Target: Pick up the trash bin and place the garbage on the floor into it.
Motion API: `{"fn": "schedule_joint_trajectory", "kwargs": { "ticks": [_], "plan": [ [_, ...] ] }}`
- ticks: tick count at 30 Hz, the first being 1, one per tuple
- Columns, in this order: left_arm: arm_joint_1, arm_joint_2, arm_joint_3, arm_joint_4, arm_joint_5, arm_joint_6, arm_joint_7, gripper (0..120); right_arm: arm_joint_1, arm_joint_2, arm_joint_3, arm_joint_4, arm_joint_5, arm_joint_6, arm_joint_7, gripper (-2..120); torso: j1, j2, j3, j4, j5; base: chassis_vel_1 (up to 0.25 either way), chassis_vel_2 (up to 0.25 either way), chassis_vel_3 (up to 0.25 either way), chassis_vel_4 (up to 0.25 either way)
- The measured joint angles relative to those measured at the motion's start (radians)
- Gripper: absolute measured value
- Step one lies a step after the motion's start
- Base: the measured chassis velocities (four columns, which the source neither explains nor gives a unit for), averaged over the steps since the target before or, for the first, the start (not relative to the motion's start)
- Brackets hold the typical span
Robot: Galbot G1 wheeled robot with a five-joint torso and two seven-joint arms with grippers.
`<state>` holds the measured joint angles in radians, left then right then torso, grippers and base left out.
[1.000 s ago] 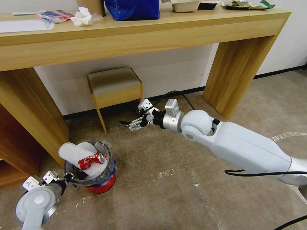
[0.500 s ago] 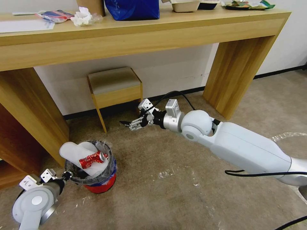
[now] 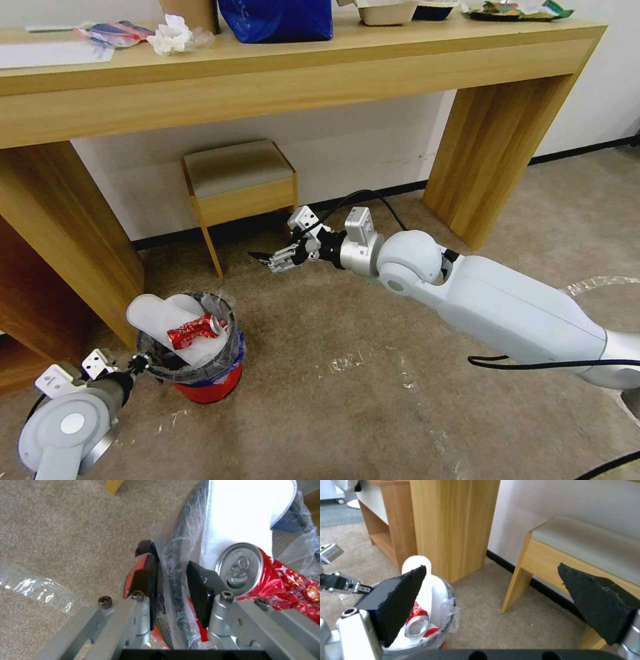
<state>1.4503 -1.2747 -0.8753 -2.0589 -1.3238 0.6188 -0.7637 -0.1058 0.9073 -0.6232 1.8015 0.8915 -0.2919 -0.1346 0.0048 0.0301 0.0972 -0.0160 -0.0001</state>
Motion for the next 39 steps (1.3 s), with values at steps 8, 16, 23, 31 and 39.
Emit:
{"fn": "schedule_joint_trajectory", "kwargs": {
  "ticks": [8, 16, 23, 31, 39],
  "plan": [
    [0.022, 0.007, -0.007, -0.032, 0.007, 0.005, -0.003, 40, -0.002, 0.0, 0.004, 0.003, -0.001, 0.0, 0.002, 100, 0.0, 0.0, 0.0, 0.0, 0.0001, 0.0, 0.0, 0.0, 0.0],
    [0.033, 0.003, -0.008, -0.052, 0.008, 0.007, -0.003, 65, -0.004, -0.001, 0.005, 0.003, -0.003, 0.0, 0.008, 100, 0.0, 0.0, 0.0, 0.0, 0.0001, 0.0, 0.0, 0.0, 0.0],
    [0.05, -0.002, -0.007, -0.099, 0.014, 0.009, -0.004, 81, -0.013, -0.006, 0.016, 0.006, -0.007, 0.001, 0.008, 100, 0.0, 0.0, 0.0, 0.0, 0.0001, 0.0, 0.0, 0.0, 0.0],
    [0.099, -0.008, -0.01, -0.226, 0.043, 0.018, -0.001, 82, -0.027, -0.01, 0.06, 0.012, 0.0, 0.001, 0.016, 100, 0.0, 0.0, 0.0, -0.0001, 0.0002, 0.0, 0.0, 0.0, 0.0],
    [0.192, -0.02, -0.024, -0.346, 0.181, 0.016, 0.106, 100, -0.084, -0.02, 0.196, 0.044, 0.066, 0.021, 0.103, 100, 0.0, 0.0, 0.0, 0.0, 0.0002, 0.0, 0.0, 0.0, 0.0]
  ]
}}
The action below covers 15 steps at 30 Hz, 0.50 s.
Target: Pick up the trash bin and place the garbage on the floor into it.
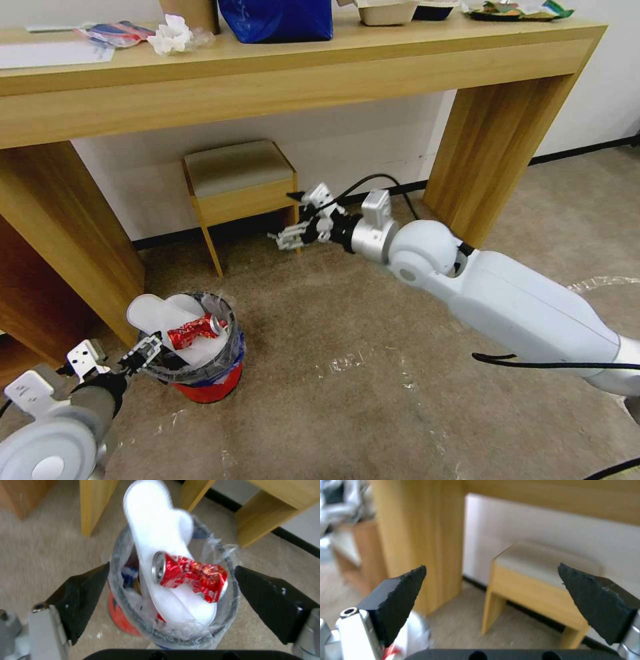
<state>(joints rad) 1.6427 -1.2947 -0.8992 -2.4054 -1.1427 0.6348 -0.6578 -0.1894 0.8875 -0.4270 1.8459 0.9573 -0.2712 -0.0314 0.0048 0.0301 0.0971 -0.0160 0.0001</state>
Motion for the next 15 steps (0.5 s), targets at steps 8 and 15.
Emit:
{"fn": "schedule_joint_trajectory", "kwargs": {
  "ticks": [8, 15],
  "plan": [
    [0.081, -0.01, -0.012, -0.02, 0.324, -0.1, 0.241, 100, -0.145, -0.024, 0.239, 0.092, 0.07, 0.084, 0.208, 100, 0.0, 0.0, 0.0, 0.0003, -0.0004, 0.0, 0.0, 0.0, 0.0],
    [0.125, -0.006, -0.011, -0.047, 0.518, -0.238, 0.381, 100, -0.492, -0.099, 0.718, 0.255, 0.047, 0.193, 0.308, 100, 0.0, 0.0, 0.0, 0.0001, -0.0002, 0.0, 0.0, 0.0, 0.0]
  ]
}}
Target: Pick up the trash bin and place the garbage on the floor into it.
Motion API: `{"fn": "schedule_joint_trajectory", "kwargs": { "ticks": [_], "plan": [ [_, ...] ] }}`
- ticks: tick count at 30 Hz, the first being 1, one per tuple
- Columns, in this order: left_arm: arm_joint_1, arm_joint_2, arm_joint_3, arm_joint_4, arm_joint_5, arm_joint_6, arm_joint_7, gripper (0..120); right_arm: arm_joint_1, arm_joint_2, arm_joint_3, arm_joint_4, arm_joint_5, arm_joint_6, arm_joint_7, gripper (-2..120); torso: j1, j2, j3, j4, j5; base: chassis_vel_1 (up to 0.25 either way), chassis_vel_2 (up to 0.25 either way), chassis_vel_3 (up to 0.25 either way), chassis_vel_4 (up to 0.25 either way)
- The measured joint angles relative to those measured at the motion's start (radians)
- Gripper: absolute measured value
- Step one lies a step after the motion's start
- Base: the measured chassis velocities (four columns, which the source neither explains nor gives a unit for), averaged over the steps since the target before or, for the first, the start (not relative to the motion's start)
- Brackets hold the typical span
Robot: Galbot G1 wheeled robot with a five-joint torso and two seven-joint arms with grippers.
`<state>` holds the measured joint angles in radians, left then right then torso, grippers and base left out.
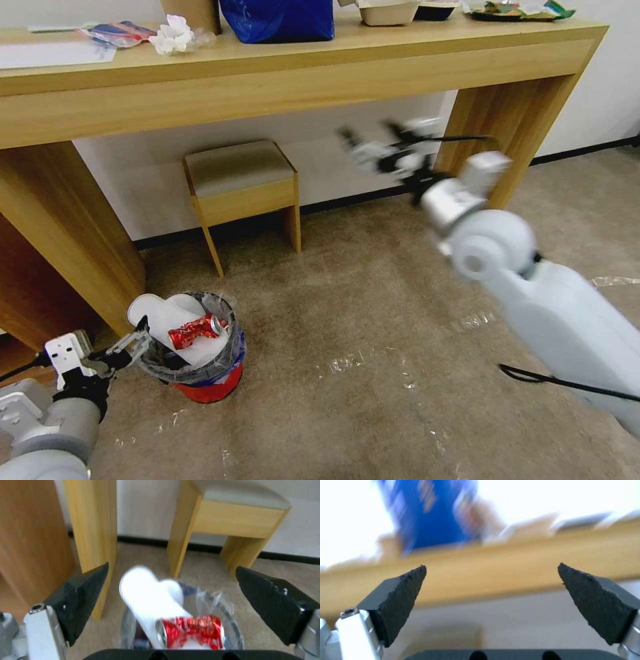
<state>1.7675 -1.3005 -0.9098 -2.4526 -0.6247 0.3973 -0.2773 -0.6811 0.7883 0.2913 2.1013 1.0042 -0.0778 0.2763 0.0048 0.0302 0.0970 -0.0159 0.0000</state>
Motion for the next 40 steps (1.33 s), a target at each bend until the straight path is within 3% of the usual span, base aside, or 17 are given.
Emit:
{"fn": "schedule_joint_trajectory", "kwargs": {
  "ticks": [2, 3, 5, 6, 8, 9, 11, 18, 20, 21, 23, 27, 40],
  "plan": [
    [0.017, -0.005, 0.011, -0.008, 0.084, -0.031, 0.052, 100, -0.202, -0.009, 0.187, 0.076, -0.049, 0.049, -0.015, 100, 0.0, 0.0, 0.0, -0.0008, 0.0008, 0.0, 0.0, 0.0, 0.0],
    [0.017, -0.005, 0.011, -0.008, 0.084, -0.031, 0.052, 100, -0.202, -0.009, 0.187, 0.076, -0.049, 0.049, -0.015, 100, 0.0, 0.0, 0.0, -0.0008, 0.0008, 0.0, 0.0, 0.0, 0.0],
    [0.028, -0.011, 0.025, -0.013, 0.127, -0.048, 0.076, 100, -0.41, 0.015, 0.364, 0.137, -0.135, 0.108, -0.041, 100, 0.0, 0.0, 0.0, -0.0006, 0.0002, 0.0, 0.0, 0.0, 0.0],
    [0.028, -0.011, 0.025, -0.013, 0.127, -0.048, 0.076, 100, -0.41, 0.015, 0.364, 0.137, -0.135, 0.108, -0.041, 100, 0.0, 0.0, 0.0, -0.0006, 0.0002, 0.0, 0.0, 0.0, 0.0],
    [0.034, -0.011, 0.028, -0.014, 0.147, -0.064, 0.088, 100, -0.596, 0.063, 0.488, 0.192, -0.217, 0.139, -0.054, 100, 0.0, 0.0, 0.0, -0.0003, 0.0003, 0.0, 0.0, 0.0, 0.0],
    [0.034, -0.011, 0.028, -0.014, 0.147, -0.064, 0.088, 100, -0.596, 0.063, 0.488, 0.192, -0.217, 0.139, -0.054, 100, 0.0, 0.0, 0.0, -0.0003, 0.0003, 0.0, 0.0, 0.0, 0.0],
    [0.039, -0.009, 0.029, -0.014, 0.158, -0.084, 0.096, 100, -0.72, 0.117, 0.539, 0.234, -0.3, 0.157, -0.062, 100, 0.0, 0.0, 0.0, -0.0005, 0.0004, 0.0, 0.0, 0.0, 0.0],
    [0.045, -0.013, 0.033, -0.016, 0.182, -0.118, 0.113, 100, -0.819, 0.215, 0.537, 0.273, -0.428, 0.17, -0.068, 100, 0.0, 0.0, 0.0, 0.0, -0.0002, 0.0, 0.0, 0.0, 0.0],
    [0.045, -0.022, 0.036, -0.006, 0.203, -0.133, 0.12, 100, -0.855, 0.285, 0.498, 0.276, -0.515, 0.177, -0.068, 100, 0.0, 0.0, 0.0, 0.0001, -0.0005, 0.0, 0.0, 0.0, 0.0],
    [0.045, -0.022, 0.036, -0.006, 0.203, -0.133, 0.12, 100, -0.855, 0.285, 0.498, 0.276, -0.515, 0.177, -0.068, 100, 0.0, 0.0, 0.0, 0.0001, -0.0005, 0.0, 0.0, 0.0, 0.0],
    [0.043, -0.039, 0.043, 0.009, 0.239, -0.148, 0.132, 100, -0.894, 0.369, 0.425, 0.243, -0.63, 0.212, -0.067, 100, 0.0, 0.0, 0.0, 0.0, 0.0005, 0.0, 0.0, 0.0, 0.0],
    [0.042, -0.056, 0.049, 0.016, 0.29, -0.164, 0.154, 100, -0.926, 0.443, 0.373, 0.206, -0.742, 0.24, -0.053, 100, 0.0, 0.0, 0.0, 0.0, 0.0001, 0.0, 0.0, 0.0, 0.0],
    [0.037, -0.078, 0.064, 0.01, 0.316, -0.168, 0.172, 100, -0.929, 0.464, 0.411, 0.169, -0.775, 0.262, -0.039, 100, 0.0, 0.0, 0.0, -0.0001, 0.0, 0.0, 0.0, 0.0, 0.0]
  ]
}}
